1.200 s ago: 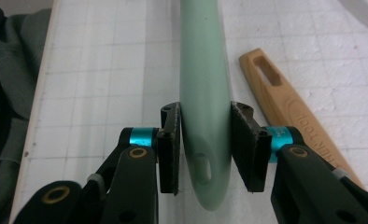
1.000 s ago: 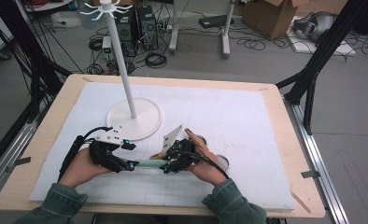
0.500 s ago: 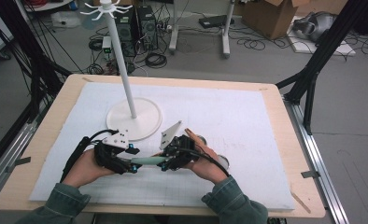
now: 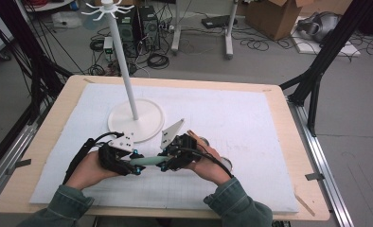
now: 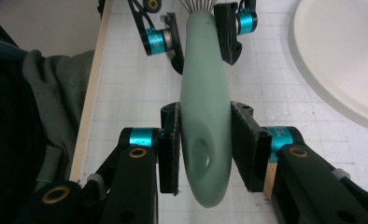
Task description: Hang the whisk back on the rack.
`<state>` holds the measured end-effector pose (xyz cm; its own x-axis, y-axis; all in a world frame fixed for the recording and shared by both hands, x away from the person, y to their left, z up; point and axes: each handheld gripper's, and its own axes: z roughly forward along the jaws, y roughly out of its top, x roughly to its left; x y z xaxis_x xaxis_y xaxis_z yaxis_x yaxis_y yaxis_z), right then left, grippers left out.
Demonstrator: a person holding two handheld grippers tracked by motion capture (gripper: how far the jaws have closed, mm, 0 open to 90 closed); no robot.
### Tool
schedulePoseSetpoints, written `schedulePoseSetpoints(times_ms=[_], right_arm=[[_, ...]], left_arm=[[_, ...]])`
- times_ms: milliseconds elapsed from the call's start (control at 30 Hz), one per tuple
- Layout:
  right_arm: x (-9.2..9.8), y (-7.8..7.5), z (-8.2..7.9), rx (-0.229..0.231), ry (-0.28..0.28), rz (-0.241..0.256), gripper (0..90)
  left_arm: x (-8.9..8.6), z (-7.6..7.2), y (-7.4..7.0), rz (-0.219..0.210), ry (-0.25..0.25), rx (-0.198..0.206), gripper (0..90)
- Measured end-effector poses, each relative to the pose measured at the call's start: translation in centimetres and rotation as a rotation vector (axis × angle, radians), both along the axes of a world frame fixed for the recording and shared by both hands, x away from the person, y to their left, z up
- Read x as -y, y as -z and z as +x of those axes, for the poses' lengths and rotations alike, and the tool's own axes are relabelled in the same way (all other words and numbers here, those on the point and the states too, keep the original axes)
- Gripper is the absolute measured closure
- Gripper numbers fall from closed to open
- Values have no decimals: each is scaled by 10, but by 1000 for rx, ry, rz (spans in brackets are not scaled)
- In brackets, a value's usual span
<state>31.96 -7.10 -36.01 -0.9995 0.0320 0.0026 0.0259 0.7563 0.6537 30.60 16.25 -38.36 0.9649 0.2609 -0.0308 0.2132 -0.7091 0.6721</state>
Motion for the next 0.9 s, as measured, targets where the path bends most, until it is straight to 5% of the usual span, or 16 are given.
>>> schedulePoseSetpoints(times_ms=[567,900], right_arm=[[12,-6,7,-43,67,106,538],[21,-11,13,-75,126,172,499]], left_arm=[[-3,4,-9,-4,21,9,670],[-11,4,-22,-55,-12,26,689]])
